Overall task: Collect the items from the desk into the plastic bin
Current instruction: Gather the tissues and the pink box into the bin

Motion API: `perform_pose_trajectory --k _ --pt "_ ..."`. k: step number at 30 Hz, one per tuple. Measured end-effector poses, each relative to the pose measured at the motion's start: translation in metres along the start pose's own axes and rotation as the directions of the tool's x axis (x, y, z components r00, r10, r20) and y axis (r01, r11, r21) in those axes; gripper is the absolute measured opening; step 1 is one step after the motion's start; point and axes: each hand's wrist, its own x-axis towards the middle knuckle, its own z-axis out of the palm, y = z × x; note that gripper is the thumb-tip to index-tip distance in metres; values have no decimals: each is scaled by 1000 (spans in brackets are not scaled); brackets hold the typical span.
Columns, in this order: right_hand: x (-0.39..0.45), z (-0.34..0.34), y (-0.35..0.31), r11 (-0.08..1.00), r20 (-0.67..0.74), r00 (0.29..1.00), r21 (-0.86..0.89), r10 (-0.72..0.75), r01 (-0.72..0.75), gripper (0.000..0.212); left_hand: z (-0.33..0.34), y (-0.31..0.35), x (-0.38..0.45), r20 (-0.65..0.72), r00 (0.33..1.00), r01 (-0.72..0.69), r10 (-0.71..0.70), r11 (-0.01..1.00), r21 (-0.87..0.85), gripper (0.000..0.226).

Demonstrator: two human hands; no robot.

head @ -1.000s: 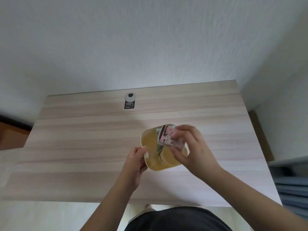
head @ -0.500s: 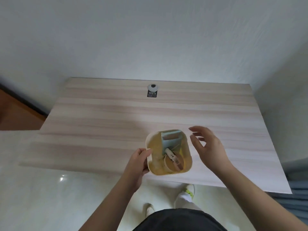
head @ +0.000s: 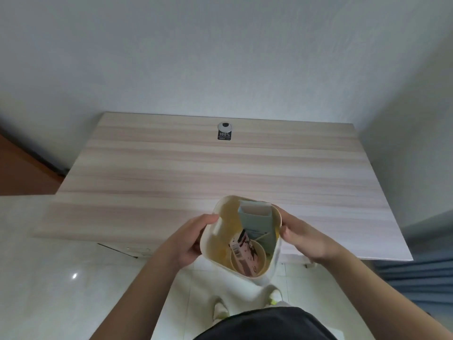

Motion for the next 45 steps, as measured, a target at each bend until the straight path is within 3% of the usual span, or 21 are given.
perform_pose_trajectory --k 3,5,12,15,17,19,21,22,24,28,31,36,40,43,45 --pt "-4 -8 1 1000 94 996 -20 5 -3 101 0 9 7 74 996 49 -54 997 63 49" --pt "-8 -12 7 1000 71 997 -26 -1 3 109 8 16 11 97 993 51 -62 992 112 48" --pt "-31 -41 20 994 -182 982 91 -46 64 102 51 37 27 52 998 -43 36 989 142 67" --pt "-39 -54 24 991 -214 976 121 -36 63 103 68 44 29 46 996 -86 74 909 408 78" --pt "-42 -60 25 984 -232 972 162 -37 76 101 78 45 29 81 985 -170 149 851 497 95" --pt "-42 -66 25 972 -248 968 220 -28 84 96 84 44 26 119 968 -249 220 887 388 98" --pt "-44 -72 22 953 -261 965 288 -15 93 93 90 47 27 135 944 -326 300 910 258 82" --pt "-45 -75 21 942 -267 963 320 -13 101 91 90 48 26 139 930 -366 340 885 289 68" --pt "-48 -81 20 926 -291 957 359 -4 113 91 92 44 26 154 892 -445 426 762 470 46" --pt "-53 -94 20 927 -333 942 341 -37 156 84 114 28 28 58 822 -494 566 659 567 67" --pt "-54 -98 19 928 -353 933 322 -66 187 76 135 19 30 -65 716 -485 695 562 669 64" --pt "-39 -92 4 924 -313 940 303 -134 233 78 147 16 14 -298 548 -386 782 553 739 65" --pt "-24 -72 -12 924 -297 940 283 -170 257 88 145 7 -16 -394 407 -457 824 557 693 60" --pt "-12 -51 -24 935 -255 946 238 -202 263 94 148 0 -41 -498 355 -457 791 612 645 51" --pt "-4 -36 -31 932 -195 953 234 -233 276 98 150 -6 -55 -507 343 -448 791 612 651 58"
